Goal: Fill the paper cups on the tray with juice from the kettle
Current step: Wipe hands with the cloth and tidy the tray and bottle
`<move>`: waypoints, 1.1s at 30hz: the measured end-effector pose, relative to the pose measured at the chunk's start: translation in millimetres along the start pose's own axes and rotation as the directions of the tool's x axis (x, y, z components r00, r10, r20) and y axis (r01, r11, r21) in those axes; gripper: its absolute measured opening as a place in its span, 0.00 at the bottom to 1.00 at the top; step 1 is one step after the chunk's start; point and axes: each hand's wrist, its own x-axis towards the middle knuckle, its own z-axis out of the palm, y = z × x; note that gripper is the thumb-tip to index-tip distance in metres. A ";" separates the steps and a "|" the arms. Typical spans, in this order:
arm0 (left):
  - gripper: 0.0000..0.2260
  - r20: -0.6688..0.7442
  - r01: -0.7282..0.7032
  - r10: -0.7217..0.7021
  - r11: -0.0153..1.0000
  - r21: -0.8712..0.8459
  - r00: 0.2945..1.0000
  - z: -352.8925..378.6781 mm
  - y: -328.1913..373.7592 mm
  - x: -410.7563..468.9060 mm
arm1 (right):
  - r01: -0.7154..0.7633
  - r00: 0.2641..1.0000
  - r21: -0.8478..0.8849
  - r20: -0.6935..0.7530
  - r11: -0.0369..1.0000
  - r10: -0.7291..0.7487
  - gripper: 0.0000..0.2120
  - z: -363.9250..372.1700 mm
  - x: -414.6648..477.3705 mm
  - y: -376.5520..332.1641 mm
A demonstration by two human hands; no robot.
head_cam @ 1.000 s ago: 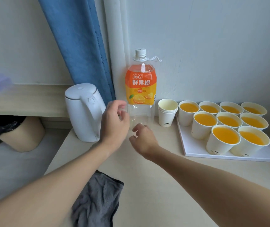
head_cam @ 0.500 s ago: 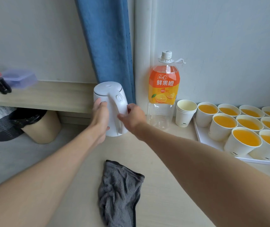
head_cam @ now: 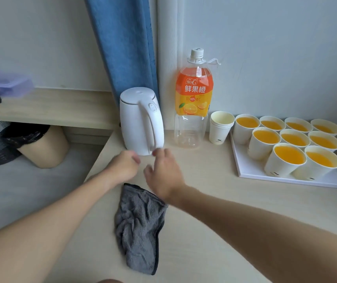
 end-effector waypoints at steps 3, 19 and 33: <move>0.16 0.217 -0.040 -0.006 0.978 0.204 0.976 15.2 -31.0 -18.1 | 0.190 0.929 -0.144 0.345 0.971 -0.131 0.29 42.2 -56.3 12.5; 0.29 0.405 -0.469 0.273 0.698 0.542 0.873 107.3 45.9 -21.6 | -0.142 0.930 -0.466 0.239 0.873 0.279 0.31 -8.6 14.0 142.1; 0.31 0.479 -0.521 0.238 0.569 0.636 0.845 132.5 68.0 -74.9 | -0.169 0.941 -0.462 0.187 0.871 0.282 0.32 -29.6 -48.8 156.0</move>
